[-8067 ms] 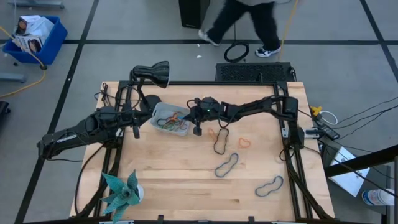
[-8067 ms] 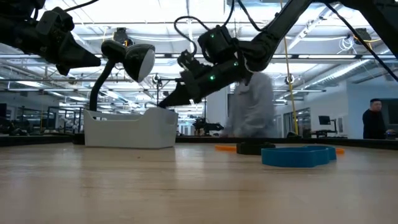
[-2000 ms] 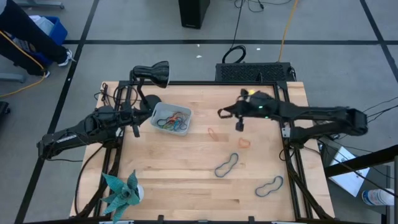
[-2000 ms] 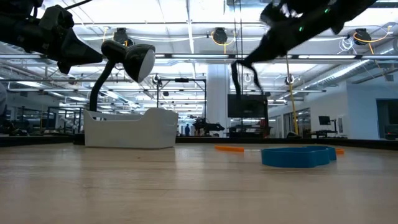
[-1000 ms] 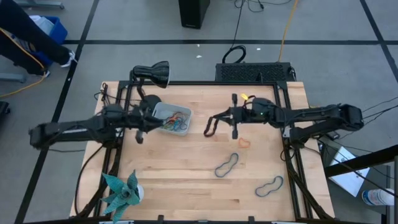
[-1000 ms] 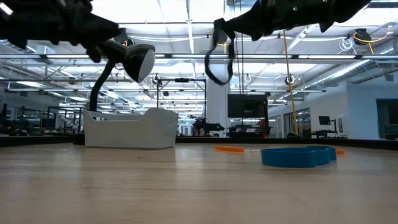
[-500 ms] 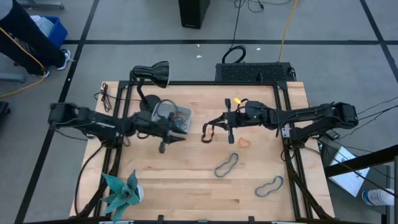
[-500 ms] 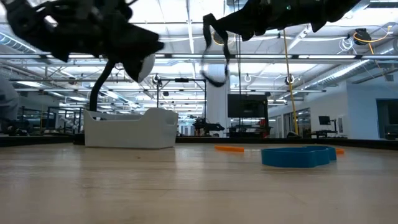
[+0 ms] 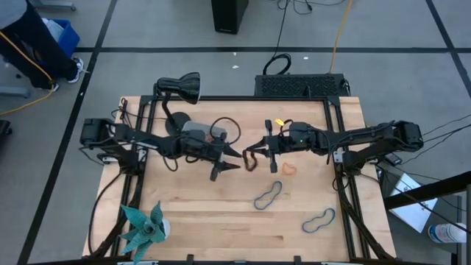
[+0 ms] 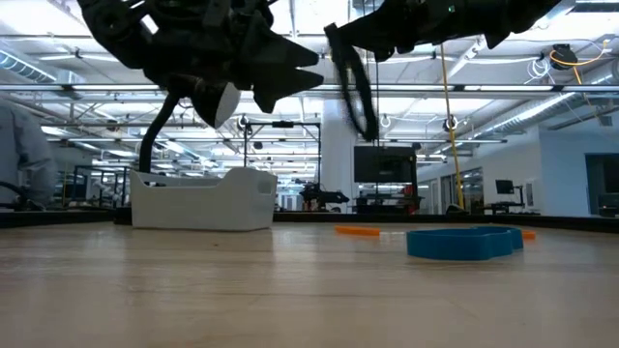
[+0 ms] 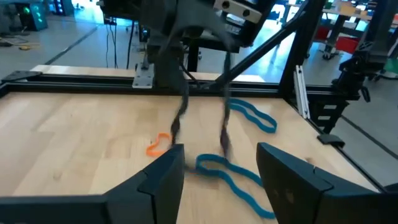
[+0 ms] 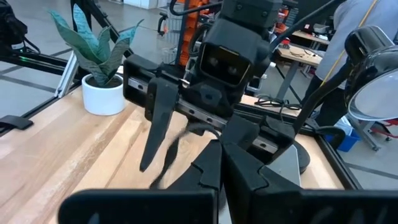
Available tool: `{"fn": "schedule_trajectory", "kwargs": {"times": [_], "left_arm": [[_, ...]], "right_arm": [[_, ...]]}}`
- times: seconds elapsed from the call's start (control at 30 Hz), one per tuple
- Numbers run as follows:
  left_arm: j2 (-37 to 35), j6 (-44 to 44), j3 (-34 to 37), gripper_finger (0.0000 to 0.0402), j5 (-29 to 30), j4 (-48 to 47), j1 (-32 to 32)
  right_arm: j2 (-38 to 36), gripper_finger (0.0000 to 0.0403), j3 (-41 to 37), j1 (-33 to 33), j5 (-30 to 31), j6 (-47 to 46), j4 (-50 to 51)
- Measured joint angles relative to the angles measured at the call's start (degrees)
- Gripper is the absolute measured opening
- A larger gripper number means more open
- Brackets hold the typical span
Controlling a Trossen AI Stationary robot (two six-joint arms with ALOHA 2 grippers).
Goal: Pick and place rubber bands into bin
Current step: Put the black rubber band into the gray bin
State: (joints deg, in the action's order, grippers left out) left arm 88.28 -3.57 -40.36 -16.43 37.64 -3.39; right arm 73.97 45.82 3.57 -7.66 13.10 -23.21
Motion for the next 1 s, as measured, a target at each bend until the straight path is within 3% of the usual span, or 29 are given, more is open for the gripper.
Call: {"fn": "schedule_trajectory", "kwargs": {"times": [1.0], "left_arm": [[0.71,-1.68,-0.81,0.0186,0.02,9.75,0.91]], "right_arm": [[0.02,0.0,-0.02,0.0,0.07,0.02,-0.58]]}}
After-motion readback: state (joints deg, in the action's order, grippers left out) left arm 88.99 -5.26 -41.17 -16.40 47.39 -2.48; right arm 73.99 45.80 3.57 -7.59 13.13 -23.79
